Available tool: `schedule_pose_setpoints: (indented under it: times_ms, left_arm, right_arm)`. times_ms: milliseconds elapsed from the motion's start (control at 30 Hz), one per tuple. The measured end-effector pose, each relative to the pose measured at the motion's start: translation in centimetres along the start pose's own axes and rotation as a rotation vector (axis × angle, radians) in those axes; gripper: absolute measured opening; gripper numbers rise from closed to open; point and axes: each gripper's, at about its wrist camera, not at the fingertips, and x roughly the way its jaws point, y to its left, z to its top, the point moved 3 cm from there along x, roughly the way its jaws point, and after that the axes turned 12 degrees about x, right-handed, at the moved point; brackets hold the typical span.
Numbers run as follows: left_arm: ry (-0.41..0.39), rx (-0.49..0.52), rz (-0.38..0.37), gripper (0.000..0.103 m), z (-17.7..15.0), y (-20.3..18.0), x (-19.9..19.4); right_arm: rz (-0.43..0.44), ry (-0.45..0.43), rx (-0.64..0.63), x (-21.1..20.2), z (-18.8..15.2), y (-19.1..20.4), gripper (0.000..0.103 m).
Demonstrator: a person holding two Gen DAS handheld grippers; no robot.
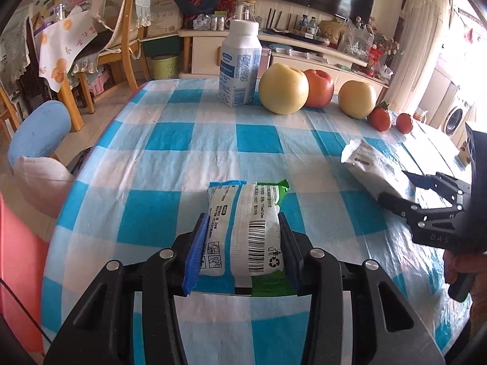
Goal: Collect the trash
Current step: 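Grasp the green snack bag with the left tool while the right tool grasps the wipes packet, then carry the green bag and wipes packet over the pink bucket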
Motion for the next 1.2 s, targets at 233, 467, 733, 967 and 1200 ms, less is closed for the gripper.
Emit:
schedule_pose_setpoints:
  times_ms: [233, 467, 733, 967, 1200]
  left_arm:
    - [0.004, -0.016, -0.012, 0.043, -1.9, 0.1, -1.8]
    - [0.038, 0.014, -0.045, 0.048, -3.4, -0.8, -1.7]
    - [0.052, 0.035, -0.032, 0.063, -4.0, -1.1, 0.0]
    - [0.031, 0.000, -0.045, 0.044, -3.7, -0.6, -1.4]
    - [-0.048, -0.015, -0.028, 0.043, -2.7, 0.8, -5.1]
  right_arm:
    - [-0.012, -0.015, 0.050, -2.5, -2.0, 0.3, 0.073]
    - [0.012, -0.049, 0.081, -6.5, -4.2, 1.7, 0.073]
    - [-0.009, -0.048, 0.072, -9.0, -6.7, 3.4, 0.073]
    - [-0.011, -0.036, 0.088, -10.2, -8.5, 4.6, 0.073]
    - [-0.029, -0.045, 0.094, -11.1, -9.3, 6.3, 0.073]
